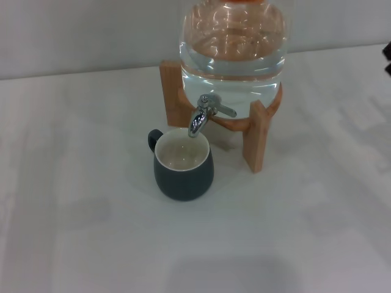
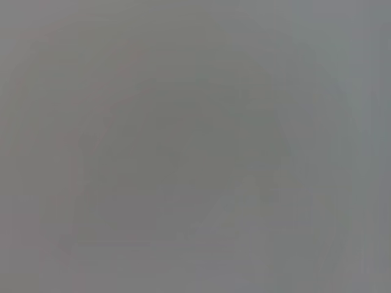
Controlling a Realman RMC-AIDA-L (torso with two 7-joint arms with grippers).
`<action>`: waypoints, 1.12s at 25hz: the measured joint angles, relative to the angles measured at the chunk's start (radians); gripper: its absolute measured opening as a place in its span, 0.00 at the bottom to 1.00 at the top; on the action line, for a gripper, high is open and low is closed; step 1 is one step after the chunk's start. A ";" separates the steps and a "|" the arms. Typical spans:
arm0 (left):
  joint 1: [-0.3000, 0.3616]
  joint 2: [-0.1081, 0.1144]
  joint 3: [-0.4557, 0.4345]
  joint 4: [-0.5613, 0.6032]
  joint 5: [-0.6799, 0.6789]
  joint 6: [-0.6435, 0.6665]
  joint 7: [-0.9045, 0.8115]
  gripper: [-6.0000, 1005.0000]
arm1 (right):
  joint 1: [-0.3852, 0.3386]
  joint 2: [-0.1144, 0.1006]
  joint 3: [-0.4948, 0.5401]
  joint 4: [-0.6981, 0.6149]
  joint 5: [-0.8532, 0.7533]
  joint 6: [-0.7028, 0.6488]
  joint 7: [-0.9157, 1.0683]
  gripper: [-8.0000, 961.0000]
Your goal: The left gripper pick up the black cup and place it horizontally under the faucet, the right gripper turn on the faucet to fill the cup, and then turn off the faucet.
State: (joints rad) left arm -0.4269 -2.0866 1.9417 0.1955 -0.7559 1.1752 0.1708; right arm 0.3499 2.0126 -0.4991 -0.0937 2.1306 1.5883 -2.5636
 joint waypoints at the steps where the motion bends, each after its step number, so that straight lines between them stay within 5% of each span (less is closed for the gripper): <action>1: 0.000 0.000 0.000 -0.002 0.001 0.000 0.000 0.86 | -0.008 0.000 -0.022 0.011 0.000 0.017 0.003 0.89; 15: 0.026 -0.003 0.028 -0.007 0.025 -0.037 0.008 0.86 | -0.028 0.001 -0.394 0.110 -0.017 0.141 0.016 0.89; 28: 0.022 -0.003 0.069 -0.007 0.034 -0.080 0.009 0.86 | 0.075 0.015 -0.423 0.119 -0.113 0.130 0.039 0.89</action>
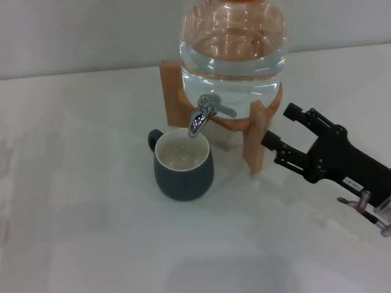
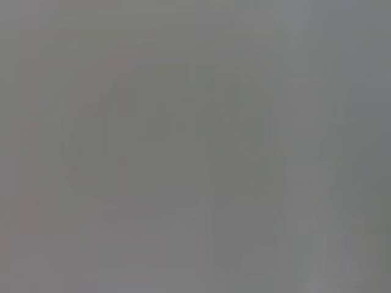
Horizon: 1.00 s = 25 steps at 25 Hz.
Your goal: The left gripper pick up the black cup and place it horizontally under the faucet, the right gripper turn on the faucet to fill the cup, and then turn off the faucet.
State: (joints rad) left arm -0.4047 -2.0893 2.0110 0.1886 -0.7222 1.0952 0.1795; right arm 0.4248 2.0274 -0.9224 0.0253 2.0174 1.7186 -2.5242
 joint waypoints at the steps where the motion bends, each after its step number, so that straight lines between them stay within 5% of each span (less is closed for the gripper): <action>1: -0.001 0.000 0.000 0.000 0.000 -0.003 0.000 0.86 | 0.000 0.000 0.000 0.000 0.000 0.000 0.000 0.89; 13: -0.014 0.000 0.004 0.000 0.001 -0.024 0.000 0.86 | 0.106 0.001 -0.001 0.040 -0.041 -0.050 0.007 0.89; 25: -0.029 0.002 0.024 0.000 0.001 -0.051 0.000 0.86 | 0.139 0.001 -0.001 0.049 -0.050 -0.072 0.033 0.89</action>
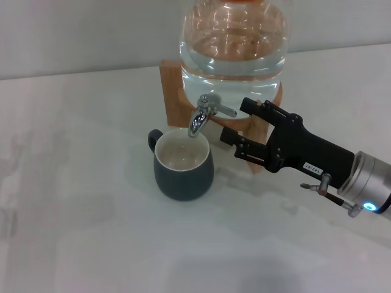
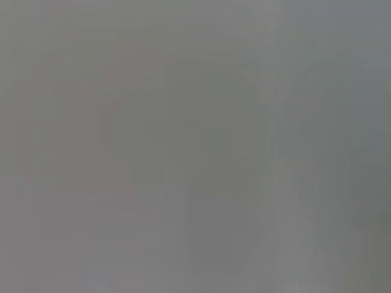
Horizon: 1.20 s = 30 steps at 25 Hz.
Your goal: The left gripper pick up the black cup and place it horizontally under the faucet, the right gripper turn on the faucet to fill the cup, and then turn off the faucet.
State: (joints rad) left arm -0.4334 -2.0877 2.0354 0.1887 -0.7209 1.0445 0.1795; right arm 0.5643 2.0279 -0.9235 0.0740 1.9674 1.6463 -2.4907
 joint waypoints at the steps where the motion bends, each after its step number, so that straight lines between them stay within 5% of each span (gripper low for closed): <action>1: 0.000 0.000 0.000 0.000 0.000 0.000 0.000 0.86 | 0.000 0.000 0.000 0.000 0.000 0.000 0.000 0.89; 30: -0.020 0.002 0.014 -0.001 0.000 -0.025 0.000 0.86 | 0.007 0.000 -0.009 -0.013 -0.072 0.026 0.051 0.89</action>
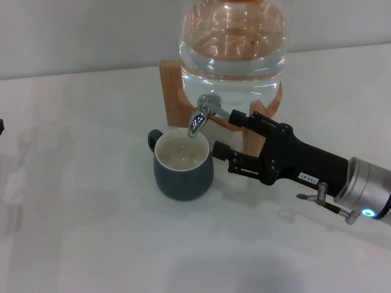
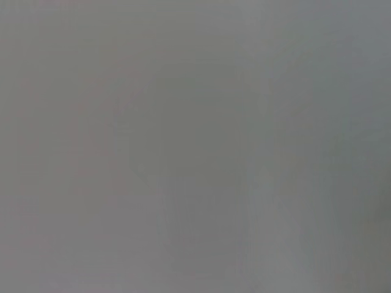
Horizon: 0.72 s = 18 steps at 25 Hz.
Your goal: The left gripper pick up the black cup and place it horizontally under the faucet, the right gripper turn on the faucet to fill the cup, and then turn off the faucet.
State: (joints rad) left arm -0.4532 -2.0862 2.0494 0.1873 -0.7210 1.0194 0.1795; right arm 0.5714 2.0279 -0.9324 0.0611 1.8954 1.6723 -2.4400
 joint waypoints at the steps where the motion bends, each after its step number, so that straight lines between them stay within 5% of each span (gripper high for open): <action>1: 0.000 0.000 0.000 0.000 0.000 0.000 0.000 0.86 | 0.000 0.000 0.000 0.000 0.000 0.000 0.000 0.89; 18: -0.002 -0.002 0.000 -0.011 0.000 -0.012 0.000 0.86 | 0.038 0.000 0.004 0.041 -0.039 0.020 -0.007 0.89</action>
State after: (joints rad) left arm -0.4555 -2.0878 2.0494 0.1761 -0.7209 1.0071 0.1794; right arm 0.6095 2.0279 -0.9282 0.1017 1.8567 1.6921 -2.4469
